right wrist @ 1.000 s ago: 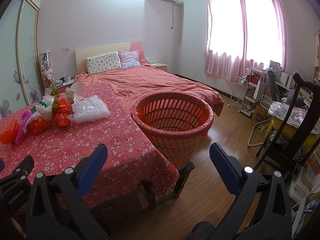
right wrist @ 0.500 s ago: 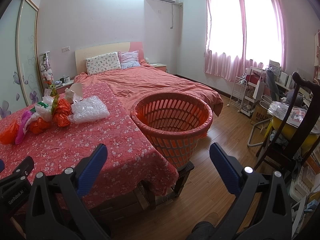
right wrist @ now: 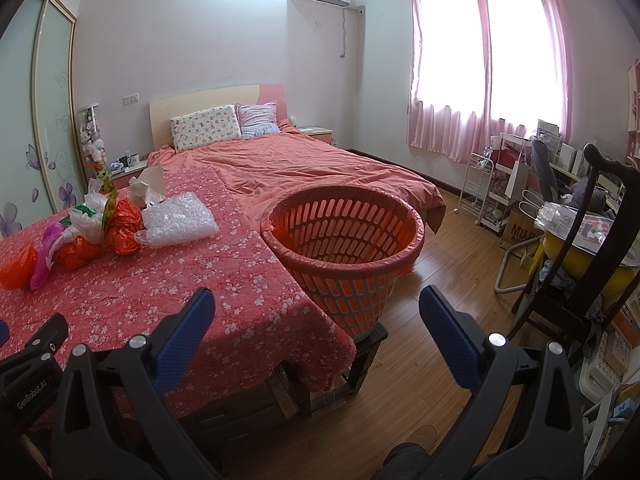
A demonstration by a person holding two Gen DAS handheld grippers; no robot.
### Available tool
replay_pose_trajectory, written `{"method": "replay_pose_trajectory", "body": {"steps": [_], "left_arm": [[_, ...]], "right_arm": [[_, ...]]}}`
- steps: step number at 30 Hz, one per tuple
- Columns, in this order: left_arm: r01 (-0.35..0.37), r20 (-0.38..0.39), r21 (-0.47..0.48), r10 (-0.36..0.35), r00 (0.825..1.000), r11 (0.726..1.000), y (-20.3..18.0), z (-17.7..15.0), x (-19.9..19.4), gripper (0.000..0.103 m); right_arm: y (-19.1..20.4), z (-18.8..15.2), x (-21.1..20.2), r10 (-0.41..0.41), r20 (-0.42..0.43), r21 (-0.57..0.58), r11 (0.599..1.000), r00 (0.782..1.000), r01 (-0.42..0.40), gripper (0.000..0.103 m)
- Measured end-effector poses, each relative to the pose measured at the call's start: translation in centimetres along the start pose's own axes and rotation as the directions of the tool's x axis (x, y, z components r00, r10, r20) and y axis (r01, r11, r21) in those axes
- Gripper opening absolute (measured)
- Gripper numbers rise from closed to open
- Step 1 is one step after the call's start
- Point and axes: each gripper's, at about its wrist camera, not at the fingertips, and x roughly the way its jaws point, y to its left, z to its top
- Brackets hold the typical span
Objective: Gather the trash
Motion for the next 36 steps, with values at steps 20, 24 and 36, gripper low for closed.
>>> {"method": "replay_pose_trajectory", "body": {"steps": [20, 24, 36], "left_arm": [[-0.010, -0.016, -0.108, 0.008, 1.000, 0.994, 4.0, 1.6, 2.0, 0.101], [-0.052, -0.010, -0.151, 0.051, 0.999, 0.987, 6.9, 3.4, 3.3, 0.101], [-0.163, 0.000, -0.244, 0.168, 0.986, 0.956, 16.0, 8.6, 7.0, 0.101]], "right_arm": [[3.0, 1.9, 3.9, 0.117, -0.057, 0.017, 0.993, 0.991, -0.116, 0.099], [5.3, 3.4, 6.5, 0.182, -0.089, 0.026, 0.983, 0.979, -0.180, 0.099], [14.7, 7.9, 18.3, 0.288, -0.219, 0.044, 0.957, 0.932, -0.286, 0.069]]}}
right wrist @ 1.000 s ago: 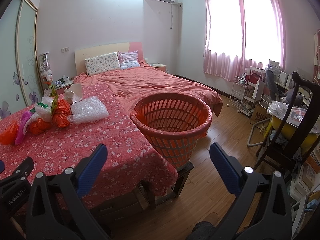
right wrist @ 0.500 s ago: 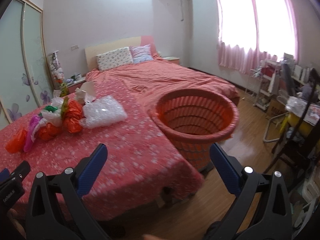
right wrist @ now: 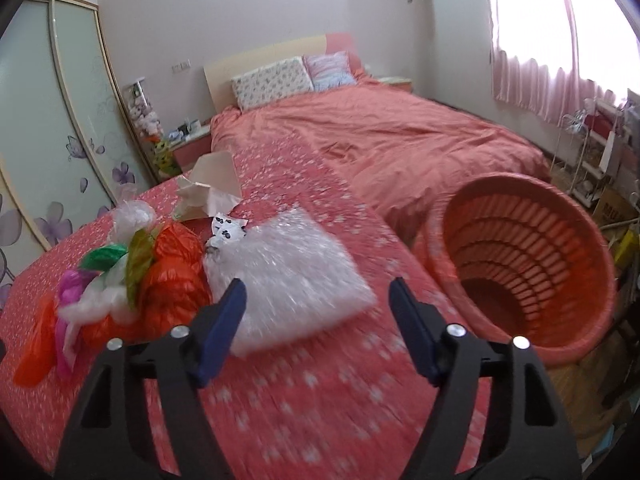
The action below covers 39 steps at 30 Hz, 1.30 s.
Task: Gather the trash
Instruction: 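Grasp the orange bag with the left tool while the right tool grasps the bubble wrap, then carry the bubble wrap and orange bag over the orange basket with both tools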
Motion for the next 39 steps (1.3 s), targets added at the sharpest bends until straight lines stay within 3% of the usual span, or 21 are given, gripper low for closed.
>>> {"method": "replay_pose_trajectory", "body": {"steps": [3, 8, 10, 15, 17, 19, 25, 27, 30, 39], "left_arm": [[-0.011, -0.013, -0.003, 0.011, 1.000, 1.000, 0.9, 0.5, 1.2, 0.101], [-0.001, -0.038, -0.010, 0.001, 0.999, 1.000, 2.0, 1.4, 3.4, 0.101], [0.012, -0.059, -0.019, -0.013, 0.998, 1.000, 2.7, 1.9, 4.6, 0.101], [0.018, -0.132, -0.054, -0.025, 0.991, 0.998, 3.5, 2.0, 7.1, 0.101], [0.016, -0.154, -0.059, -0.025, 0.988, 0.998, 3.9, 1.9, 7.9, 0.099], [0.012, -0.177, -0.053, -0.021, 0.984, 0.999, 4.0, 1.5, 8.6, 0.094], [0.058, -0.258, -0.086, -0.079, 0.963, 0.995, 4.5, 0.2, 10.7, 0.066], [0.070, -0.256, -0.087, -0.091, 0.963, 0.994, 4.5, 0.1, 10.7, 0.052], [0.079, -0.227, -0.067, -0.092, 0.970, 0.995, 4.4, 0.4, 10.1, 0.038], [0.079, -0.128, -0.002, -0.079, 0.989, 0.997, 3.9, 2.4, 6.6, 0.032]], "right_arm": [[1.1, 0.4, 2.2, 0.020, -0.041, 0.002, 1.000, 0.999, -0.020, 0.068], [2.4, 0.1, 5.3, -0.022, -0.101, -0.061, 0.998, 0.995, 0.016, 0.068], [2.7, -0.3, 5.9, -0.031, -0.119, -0.084, 0.996, 0.992, 0.021, 0.060], [2.8, -0.7, 5.7, -0.021, -0.130, -0.115, 0.993, 0.991, 0.006, 0.024], [2.7, -0.8, 5.4, -0.016, -0.126, -0.123, 0.992, 0.992, 0.000, 0.020], [2.5, -0.9, 5.3, -0.011, -0.127, -0.126, 0.992, 0.992, -0.005, 0.018], [2.0, -1.1, 4.9, -0.009, -0.123, -0.130, 0.991, 0.992, -0.007, 0.018], [1.8, -1.2, 4.7, -0.010, -0.119, -0.133, 0.991, 0.993, -0.006, 0.017], [1.7, -1.3, 4.2, -0.013, -0.109, -0.135, 0.991, 0.994, -0.002, 0.017], [0.6, -0.8, 2.1, -0.008, -0.067, -0.121, 0.993, 0.998, 0.000, 0.015]]}}
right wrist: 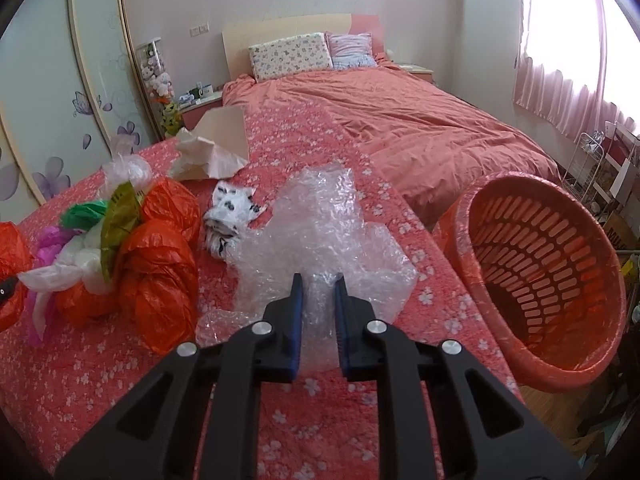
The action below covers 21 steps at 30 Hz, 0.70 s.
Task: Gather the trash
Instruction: 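Carry the bubble wrap and orange bag over the orange basket with both tools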
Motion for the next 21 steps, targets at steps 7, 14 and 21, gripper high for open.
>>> {"method": "replay_pose_trajectory", "body": {"steps": [7, 14, 21], "left_arm": [[0.038, 0.056, 0.029, -0.040, 0.998, 0.999, -2.0, 1.1, -3.1, 0.032], [0.111, 0.082, 0.107, -0.120, 0.989, 0.988, -6.6, 1.3, -5.5, 0.033], [0.215, 0.070, 0.200, -0.232, 0.970, 0.956, -12.4, 0.6, -6.8, 0.033]], "right_arm": [[-1.1, 0.6, -2.9, 0.008, 0.062, 0.013, 1.000, 0.998, -0.008, 0.014], [-3.0, 1.0, -6.4, 0.001, 0.134, 0.035, 0.999, 0.991, -0.006, 0.014], [-5.7, 1.3, -9.4, -0.024, 0.191, 0.067, 0.998, 0.981, 0.011, 0.014]]}}
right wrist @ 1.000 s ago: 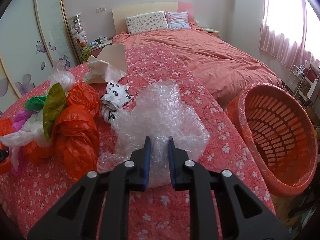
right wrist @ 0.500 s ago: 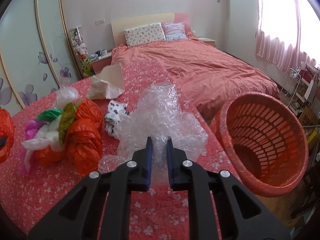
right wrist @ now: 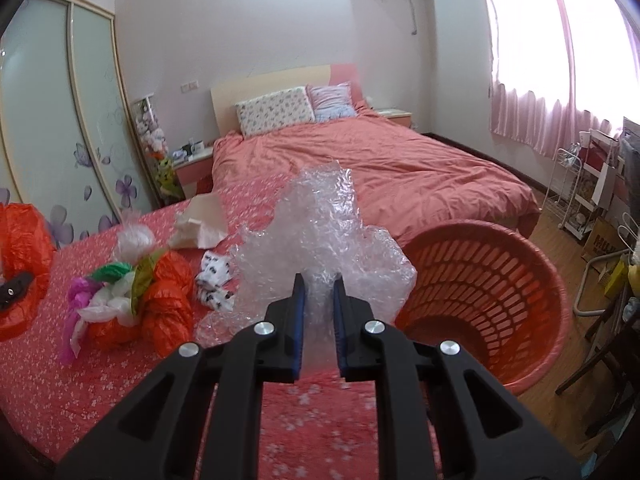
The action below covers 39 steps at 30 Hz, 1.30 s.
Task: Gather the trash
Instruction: 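Carry the bubble wrap and orange bag over the orange basket with both tools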
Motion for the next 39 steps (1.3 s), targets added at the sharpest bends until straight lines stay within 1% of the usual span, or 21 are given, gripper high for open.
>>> {"method": "replay_pose_trajectory", "body": {"steps": [4, 9, 13, 17, 20, 24, 29, 35, 39], "left_arm": [[0.067, -0.006, 0.047, -0.067, 0.998, 0.997, -3.2, -0.1, 0.6, 0.033], [0.160, -0.030, 0.103, -0.158, 0.987, 0.982, -7.6, -0.4, 2.0, 0.033], [0.241, -0.063, 0.138, -0.235, 0.970, 0.960, -11.2, -0.7, 3.6, 0.033], [0.302, -0.094, 0.176, -0.289, 0.953, 0.937, -14.3, -0.8, 5.4, 0.033], [0.351, -0.127, 0.198, -0.331, 0.935, 0.915, -16.9, -1.2, 6.8, 0.033], [0.402, -0.153, 0.220, -0.375, 0.914, 0.889, -19.9, -1.6, 8.2, 0.033], [0.455, -0.183, 0.249, -0.420, 0.889, 0.855, -23.2, -2.2, 9.1, 0.033], [0.492, -0.222, 0.272, -0.443, 0.869, 0.827, -26.0, -3.0, 10.2, 0.033], [0.503, -0.241, 0.284, -0.447, 0.861, 0.816, -27.1, -3.3, 10.8, 0.033]], "right_arm": [[-1.9, 0.4, -1.3, -0.028, 0.035, 0.019, 0.999, 0.999, 0.028, 0.014], [-4.4, 0.7, -2.5, -0.077, 0.072, 0.038, 0.997, 0.994, 0.074, 0.014], [-6.3, 0.8, -2.8, -0.108, 0.082, 0.065, 0.993, 0.991, 0.103, 0.014], [-8.6, 0.7, -2.6, -0.159, 0.096, 0.085, 0.985, 0.983, 0.151, 0.014], [-10.5, 0.7, -2.2, -0.186, 0.098, 0.109, 0.978, 0.978, 0.176, 0.014], [-12.9, 0.5, -1.2, -0.221, 0.093, 0.137, 0.969, 0.971, 0.208, 0.014], [-15.6, -0.1, 0.0, -0.248, 0.082, 0.172, 0.958, 0.965, 0.231, 0.014], [-18.0, -0.3, 0.9, -0.264, 0.073, 0.206, 0.947, 0.962, 0.245, 0.014], [-18.5, -0.1, 1.6, -0.272, 0.068, 0.210, 0.944, 0.960, 0.253, 0.014]]}}
